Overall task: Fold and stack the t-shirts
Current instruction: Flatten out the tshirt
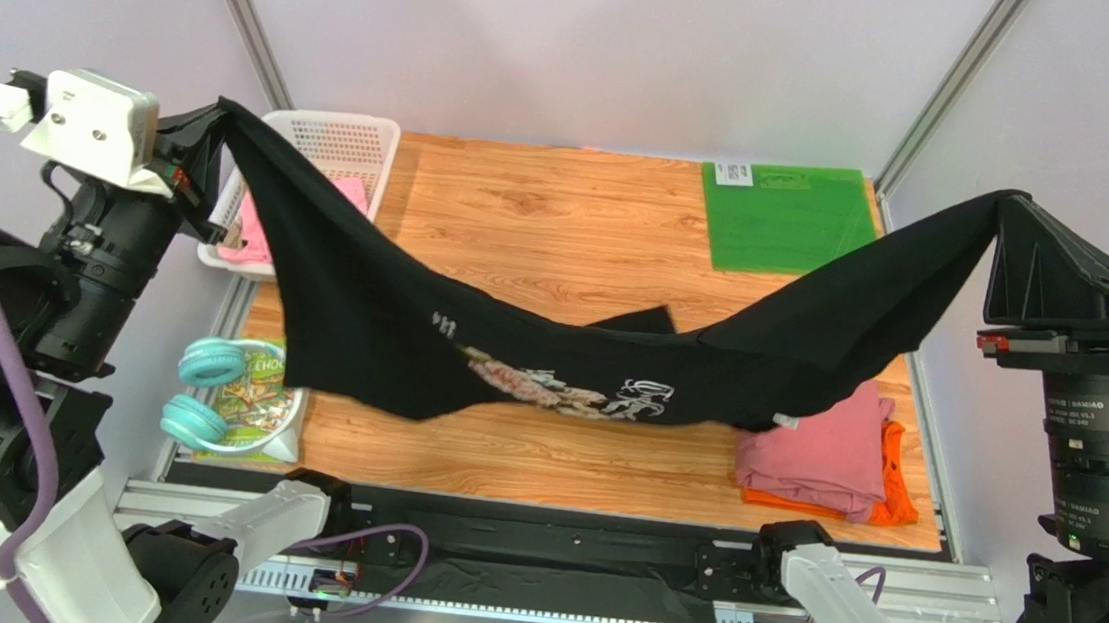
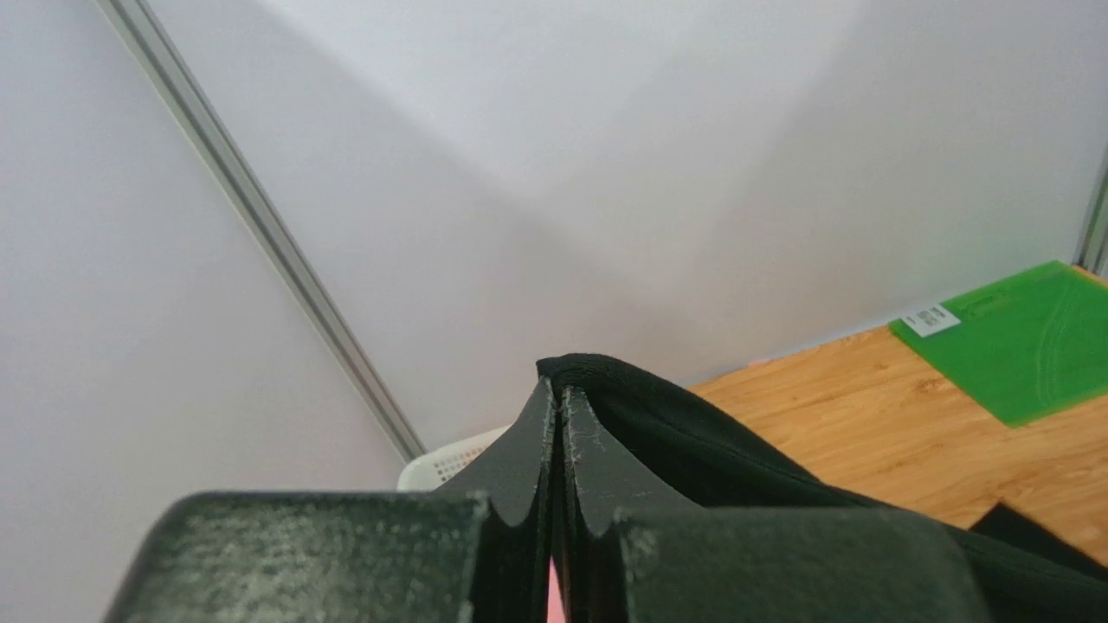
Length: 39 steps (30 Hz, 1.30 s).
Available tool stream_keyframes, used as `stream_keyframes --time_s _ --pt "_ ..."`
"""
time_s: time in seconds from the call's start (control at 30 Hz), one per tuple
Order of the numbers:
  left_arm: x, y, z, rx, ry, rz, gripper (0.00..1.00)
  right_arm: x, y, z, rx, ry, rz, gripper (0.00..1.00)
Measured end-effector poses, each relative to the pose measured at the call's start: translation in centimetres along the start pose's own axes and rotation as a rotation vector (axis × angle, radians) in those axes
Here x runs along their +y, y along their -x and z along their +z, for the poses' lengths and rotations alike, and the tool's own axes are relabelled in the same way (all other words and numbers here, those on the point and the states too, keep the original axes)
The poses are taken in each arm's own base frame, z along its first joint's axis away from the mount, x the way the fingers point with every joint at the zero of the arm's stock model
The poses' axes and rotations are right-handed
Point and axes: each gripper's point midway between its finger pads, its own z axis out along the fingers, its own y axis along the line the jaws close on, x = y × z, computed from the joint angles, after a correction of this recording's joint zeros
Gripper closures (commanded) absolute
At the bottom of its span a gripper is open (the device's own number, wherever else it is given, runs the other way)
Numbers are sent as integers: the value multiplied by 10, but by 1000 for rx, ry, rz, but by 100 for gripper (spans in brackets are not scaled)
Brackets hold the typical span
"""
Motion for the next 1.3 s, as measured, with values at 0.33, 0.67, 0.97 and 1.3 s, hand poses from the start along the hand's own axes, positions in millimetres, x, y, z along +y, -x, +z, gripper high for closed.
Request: stream_keyframes --time_s 0.33,0.67,0.97,1.3 --pt "-12 -48 20 138 -39 10 100 -15 -2 24 14 -74 -35 100" --pt "-13 -43 22 137 -54 23 100 -7 39 0 -90 -60 -42 100" --pt "-11 -1 -45 -31 -50 28 100 13 92 -71 -251 5 -41 100" --pt "-7 -13 -32 -17 -20 41 100 -1 85 -53 -229 -38 -49 100"
